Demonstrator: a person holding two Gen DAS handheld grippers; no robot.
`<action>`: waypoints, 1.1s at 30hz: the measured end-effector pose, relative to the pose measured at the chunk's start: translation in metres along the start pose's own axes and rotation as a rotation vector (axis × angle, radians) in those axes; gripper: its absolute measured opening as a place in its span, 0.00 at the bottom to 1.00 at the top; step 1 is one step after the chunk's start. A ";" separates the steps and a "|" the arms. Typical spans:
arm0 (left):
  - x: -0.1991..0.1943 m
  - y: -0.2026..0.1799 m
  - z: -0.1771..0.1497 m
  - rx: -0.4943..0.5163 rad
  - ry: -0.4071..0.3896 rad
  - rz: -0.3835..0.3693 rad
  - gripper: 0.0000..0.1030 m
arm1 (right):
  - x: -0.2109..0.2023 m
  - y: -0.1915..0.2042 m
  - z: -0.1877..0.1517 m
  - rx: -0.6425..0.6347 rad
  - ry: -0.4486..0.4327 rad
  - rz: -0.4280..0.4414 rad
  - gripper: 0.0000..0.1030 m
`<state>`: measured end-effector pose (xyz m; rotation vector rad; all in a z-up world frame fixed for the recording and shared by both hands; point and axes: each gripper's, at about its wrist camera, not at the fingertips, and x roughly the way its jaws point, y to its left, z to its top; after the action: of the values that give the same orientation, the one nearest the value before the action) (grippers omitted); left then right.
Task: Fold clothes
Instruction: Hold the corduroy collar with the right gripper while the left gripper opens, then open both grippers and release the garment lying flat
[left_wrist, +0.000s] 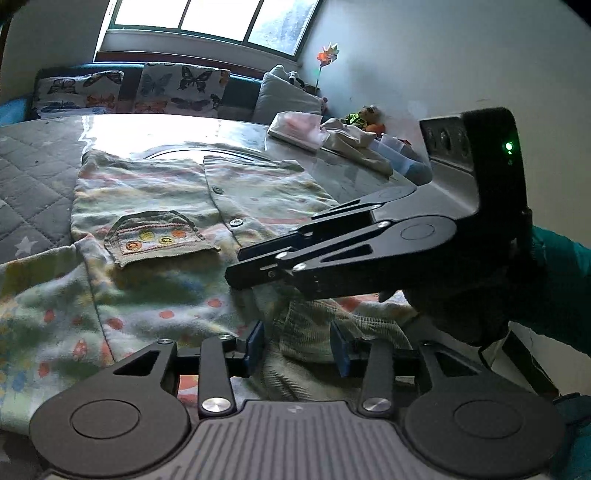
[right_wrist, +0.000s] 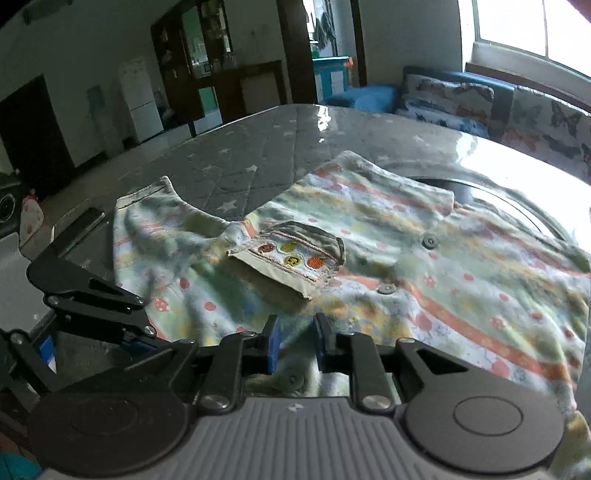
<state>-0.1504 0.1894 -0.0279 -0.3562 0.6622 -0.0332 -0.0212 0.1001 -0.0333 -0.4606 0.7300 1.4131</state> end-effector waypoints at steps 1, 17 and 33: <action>-0.001 0.000 0.000 -0.002 -0.003 0.001 0.43 | -0.001 0.002 0.000 -0.012 0.009 -0.012 0.18; -0.027 0.018 -0.001 -0.072 -0.086 0.146 0.82 | -0.002 0.002 0.010 -0.011 -0.031 -0.039 0.46; -0.041 0.013 0.013 -0.135 -0.193 0.201 1.00 | -0.054 -0.011 -0.029 0.057 -0.076 -0.105 0.87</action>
<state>-0.1754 0.2110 0.0017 -0.4161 0.5076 0.2355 -0.0157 0.0403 -0.0175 -0.3932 0.6728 1.3015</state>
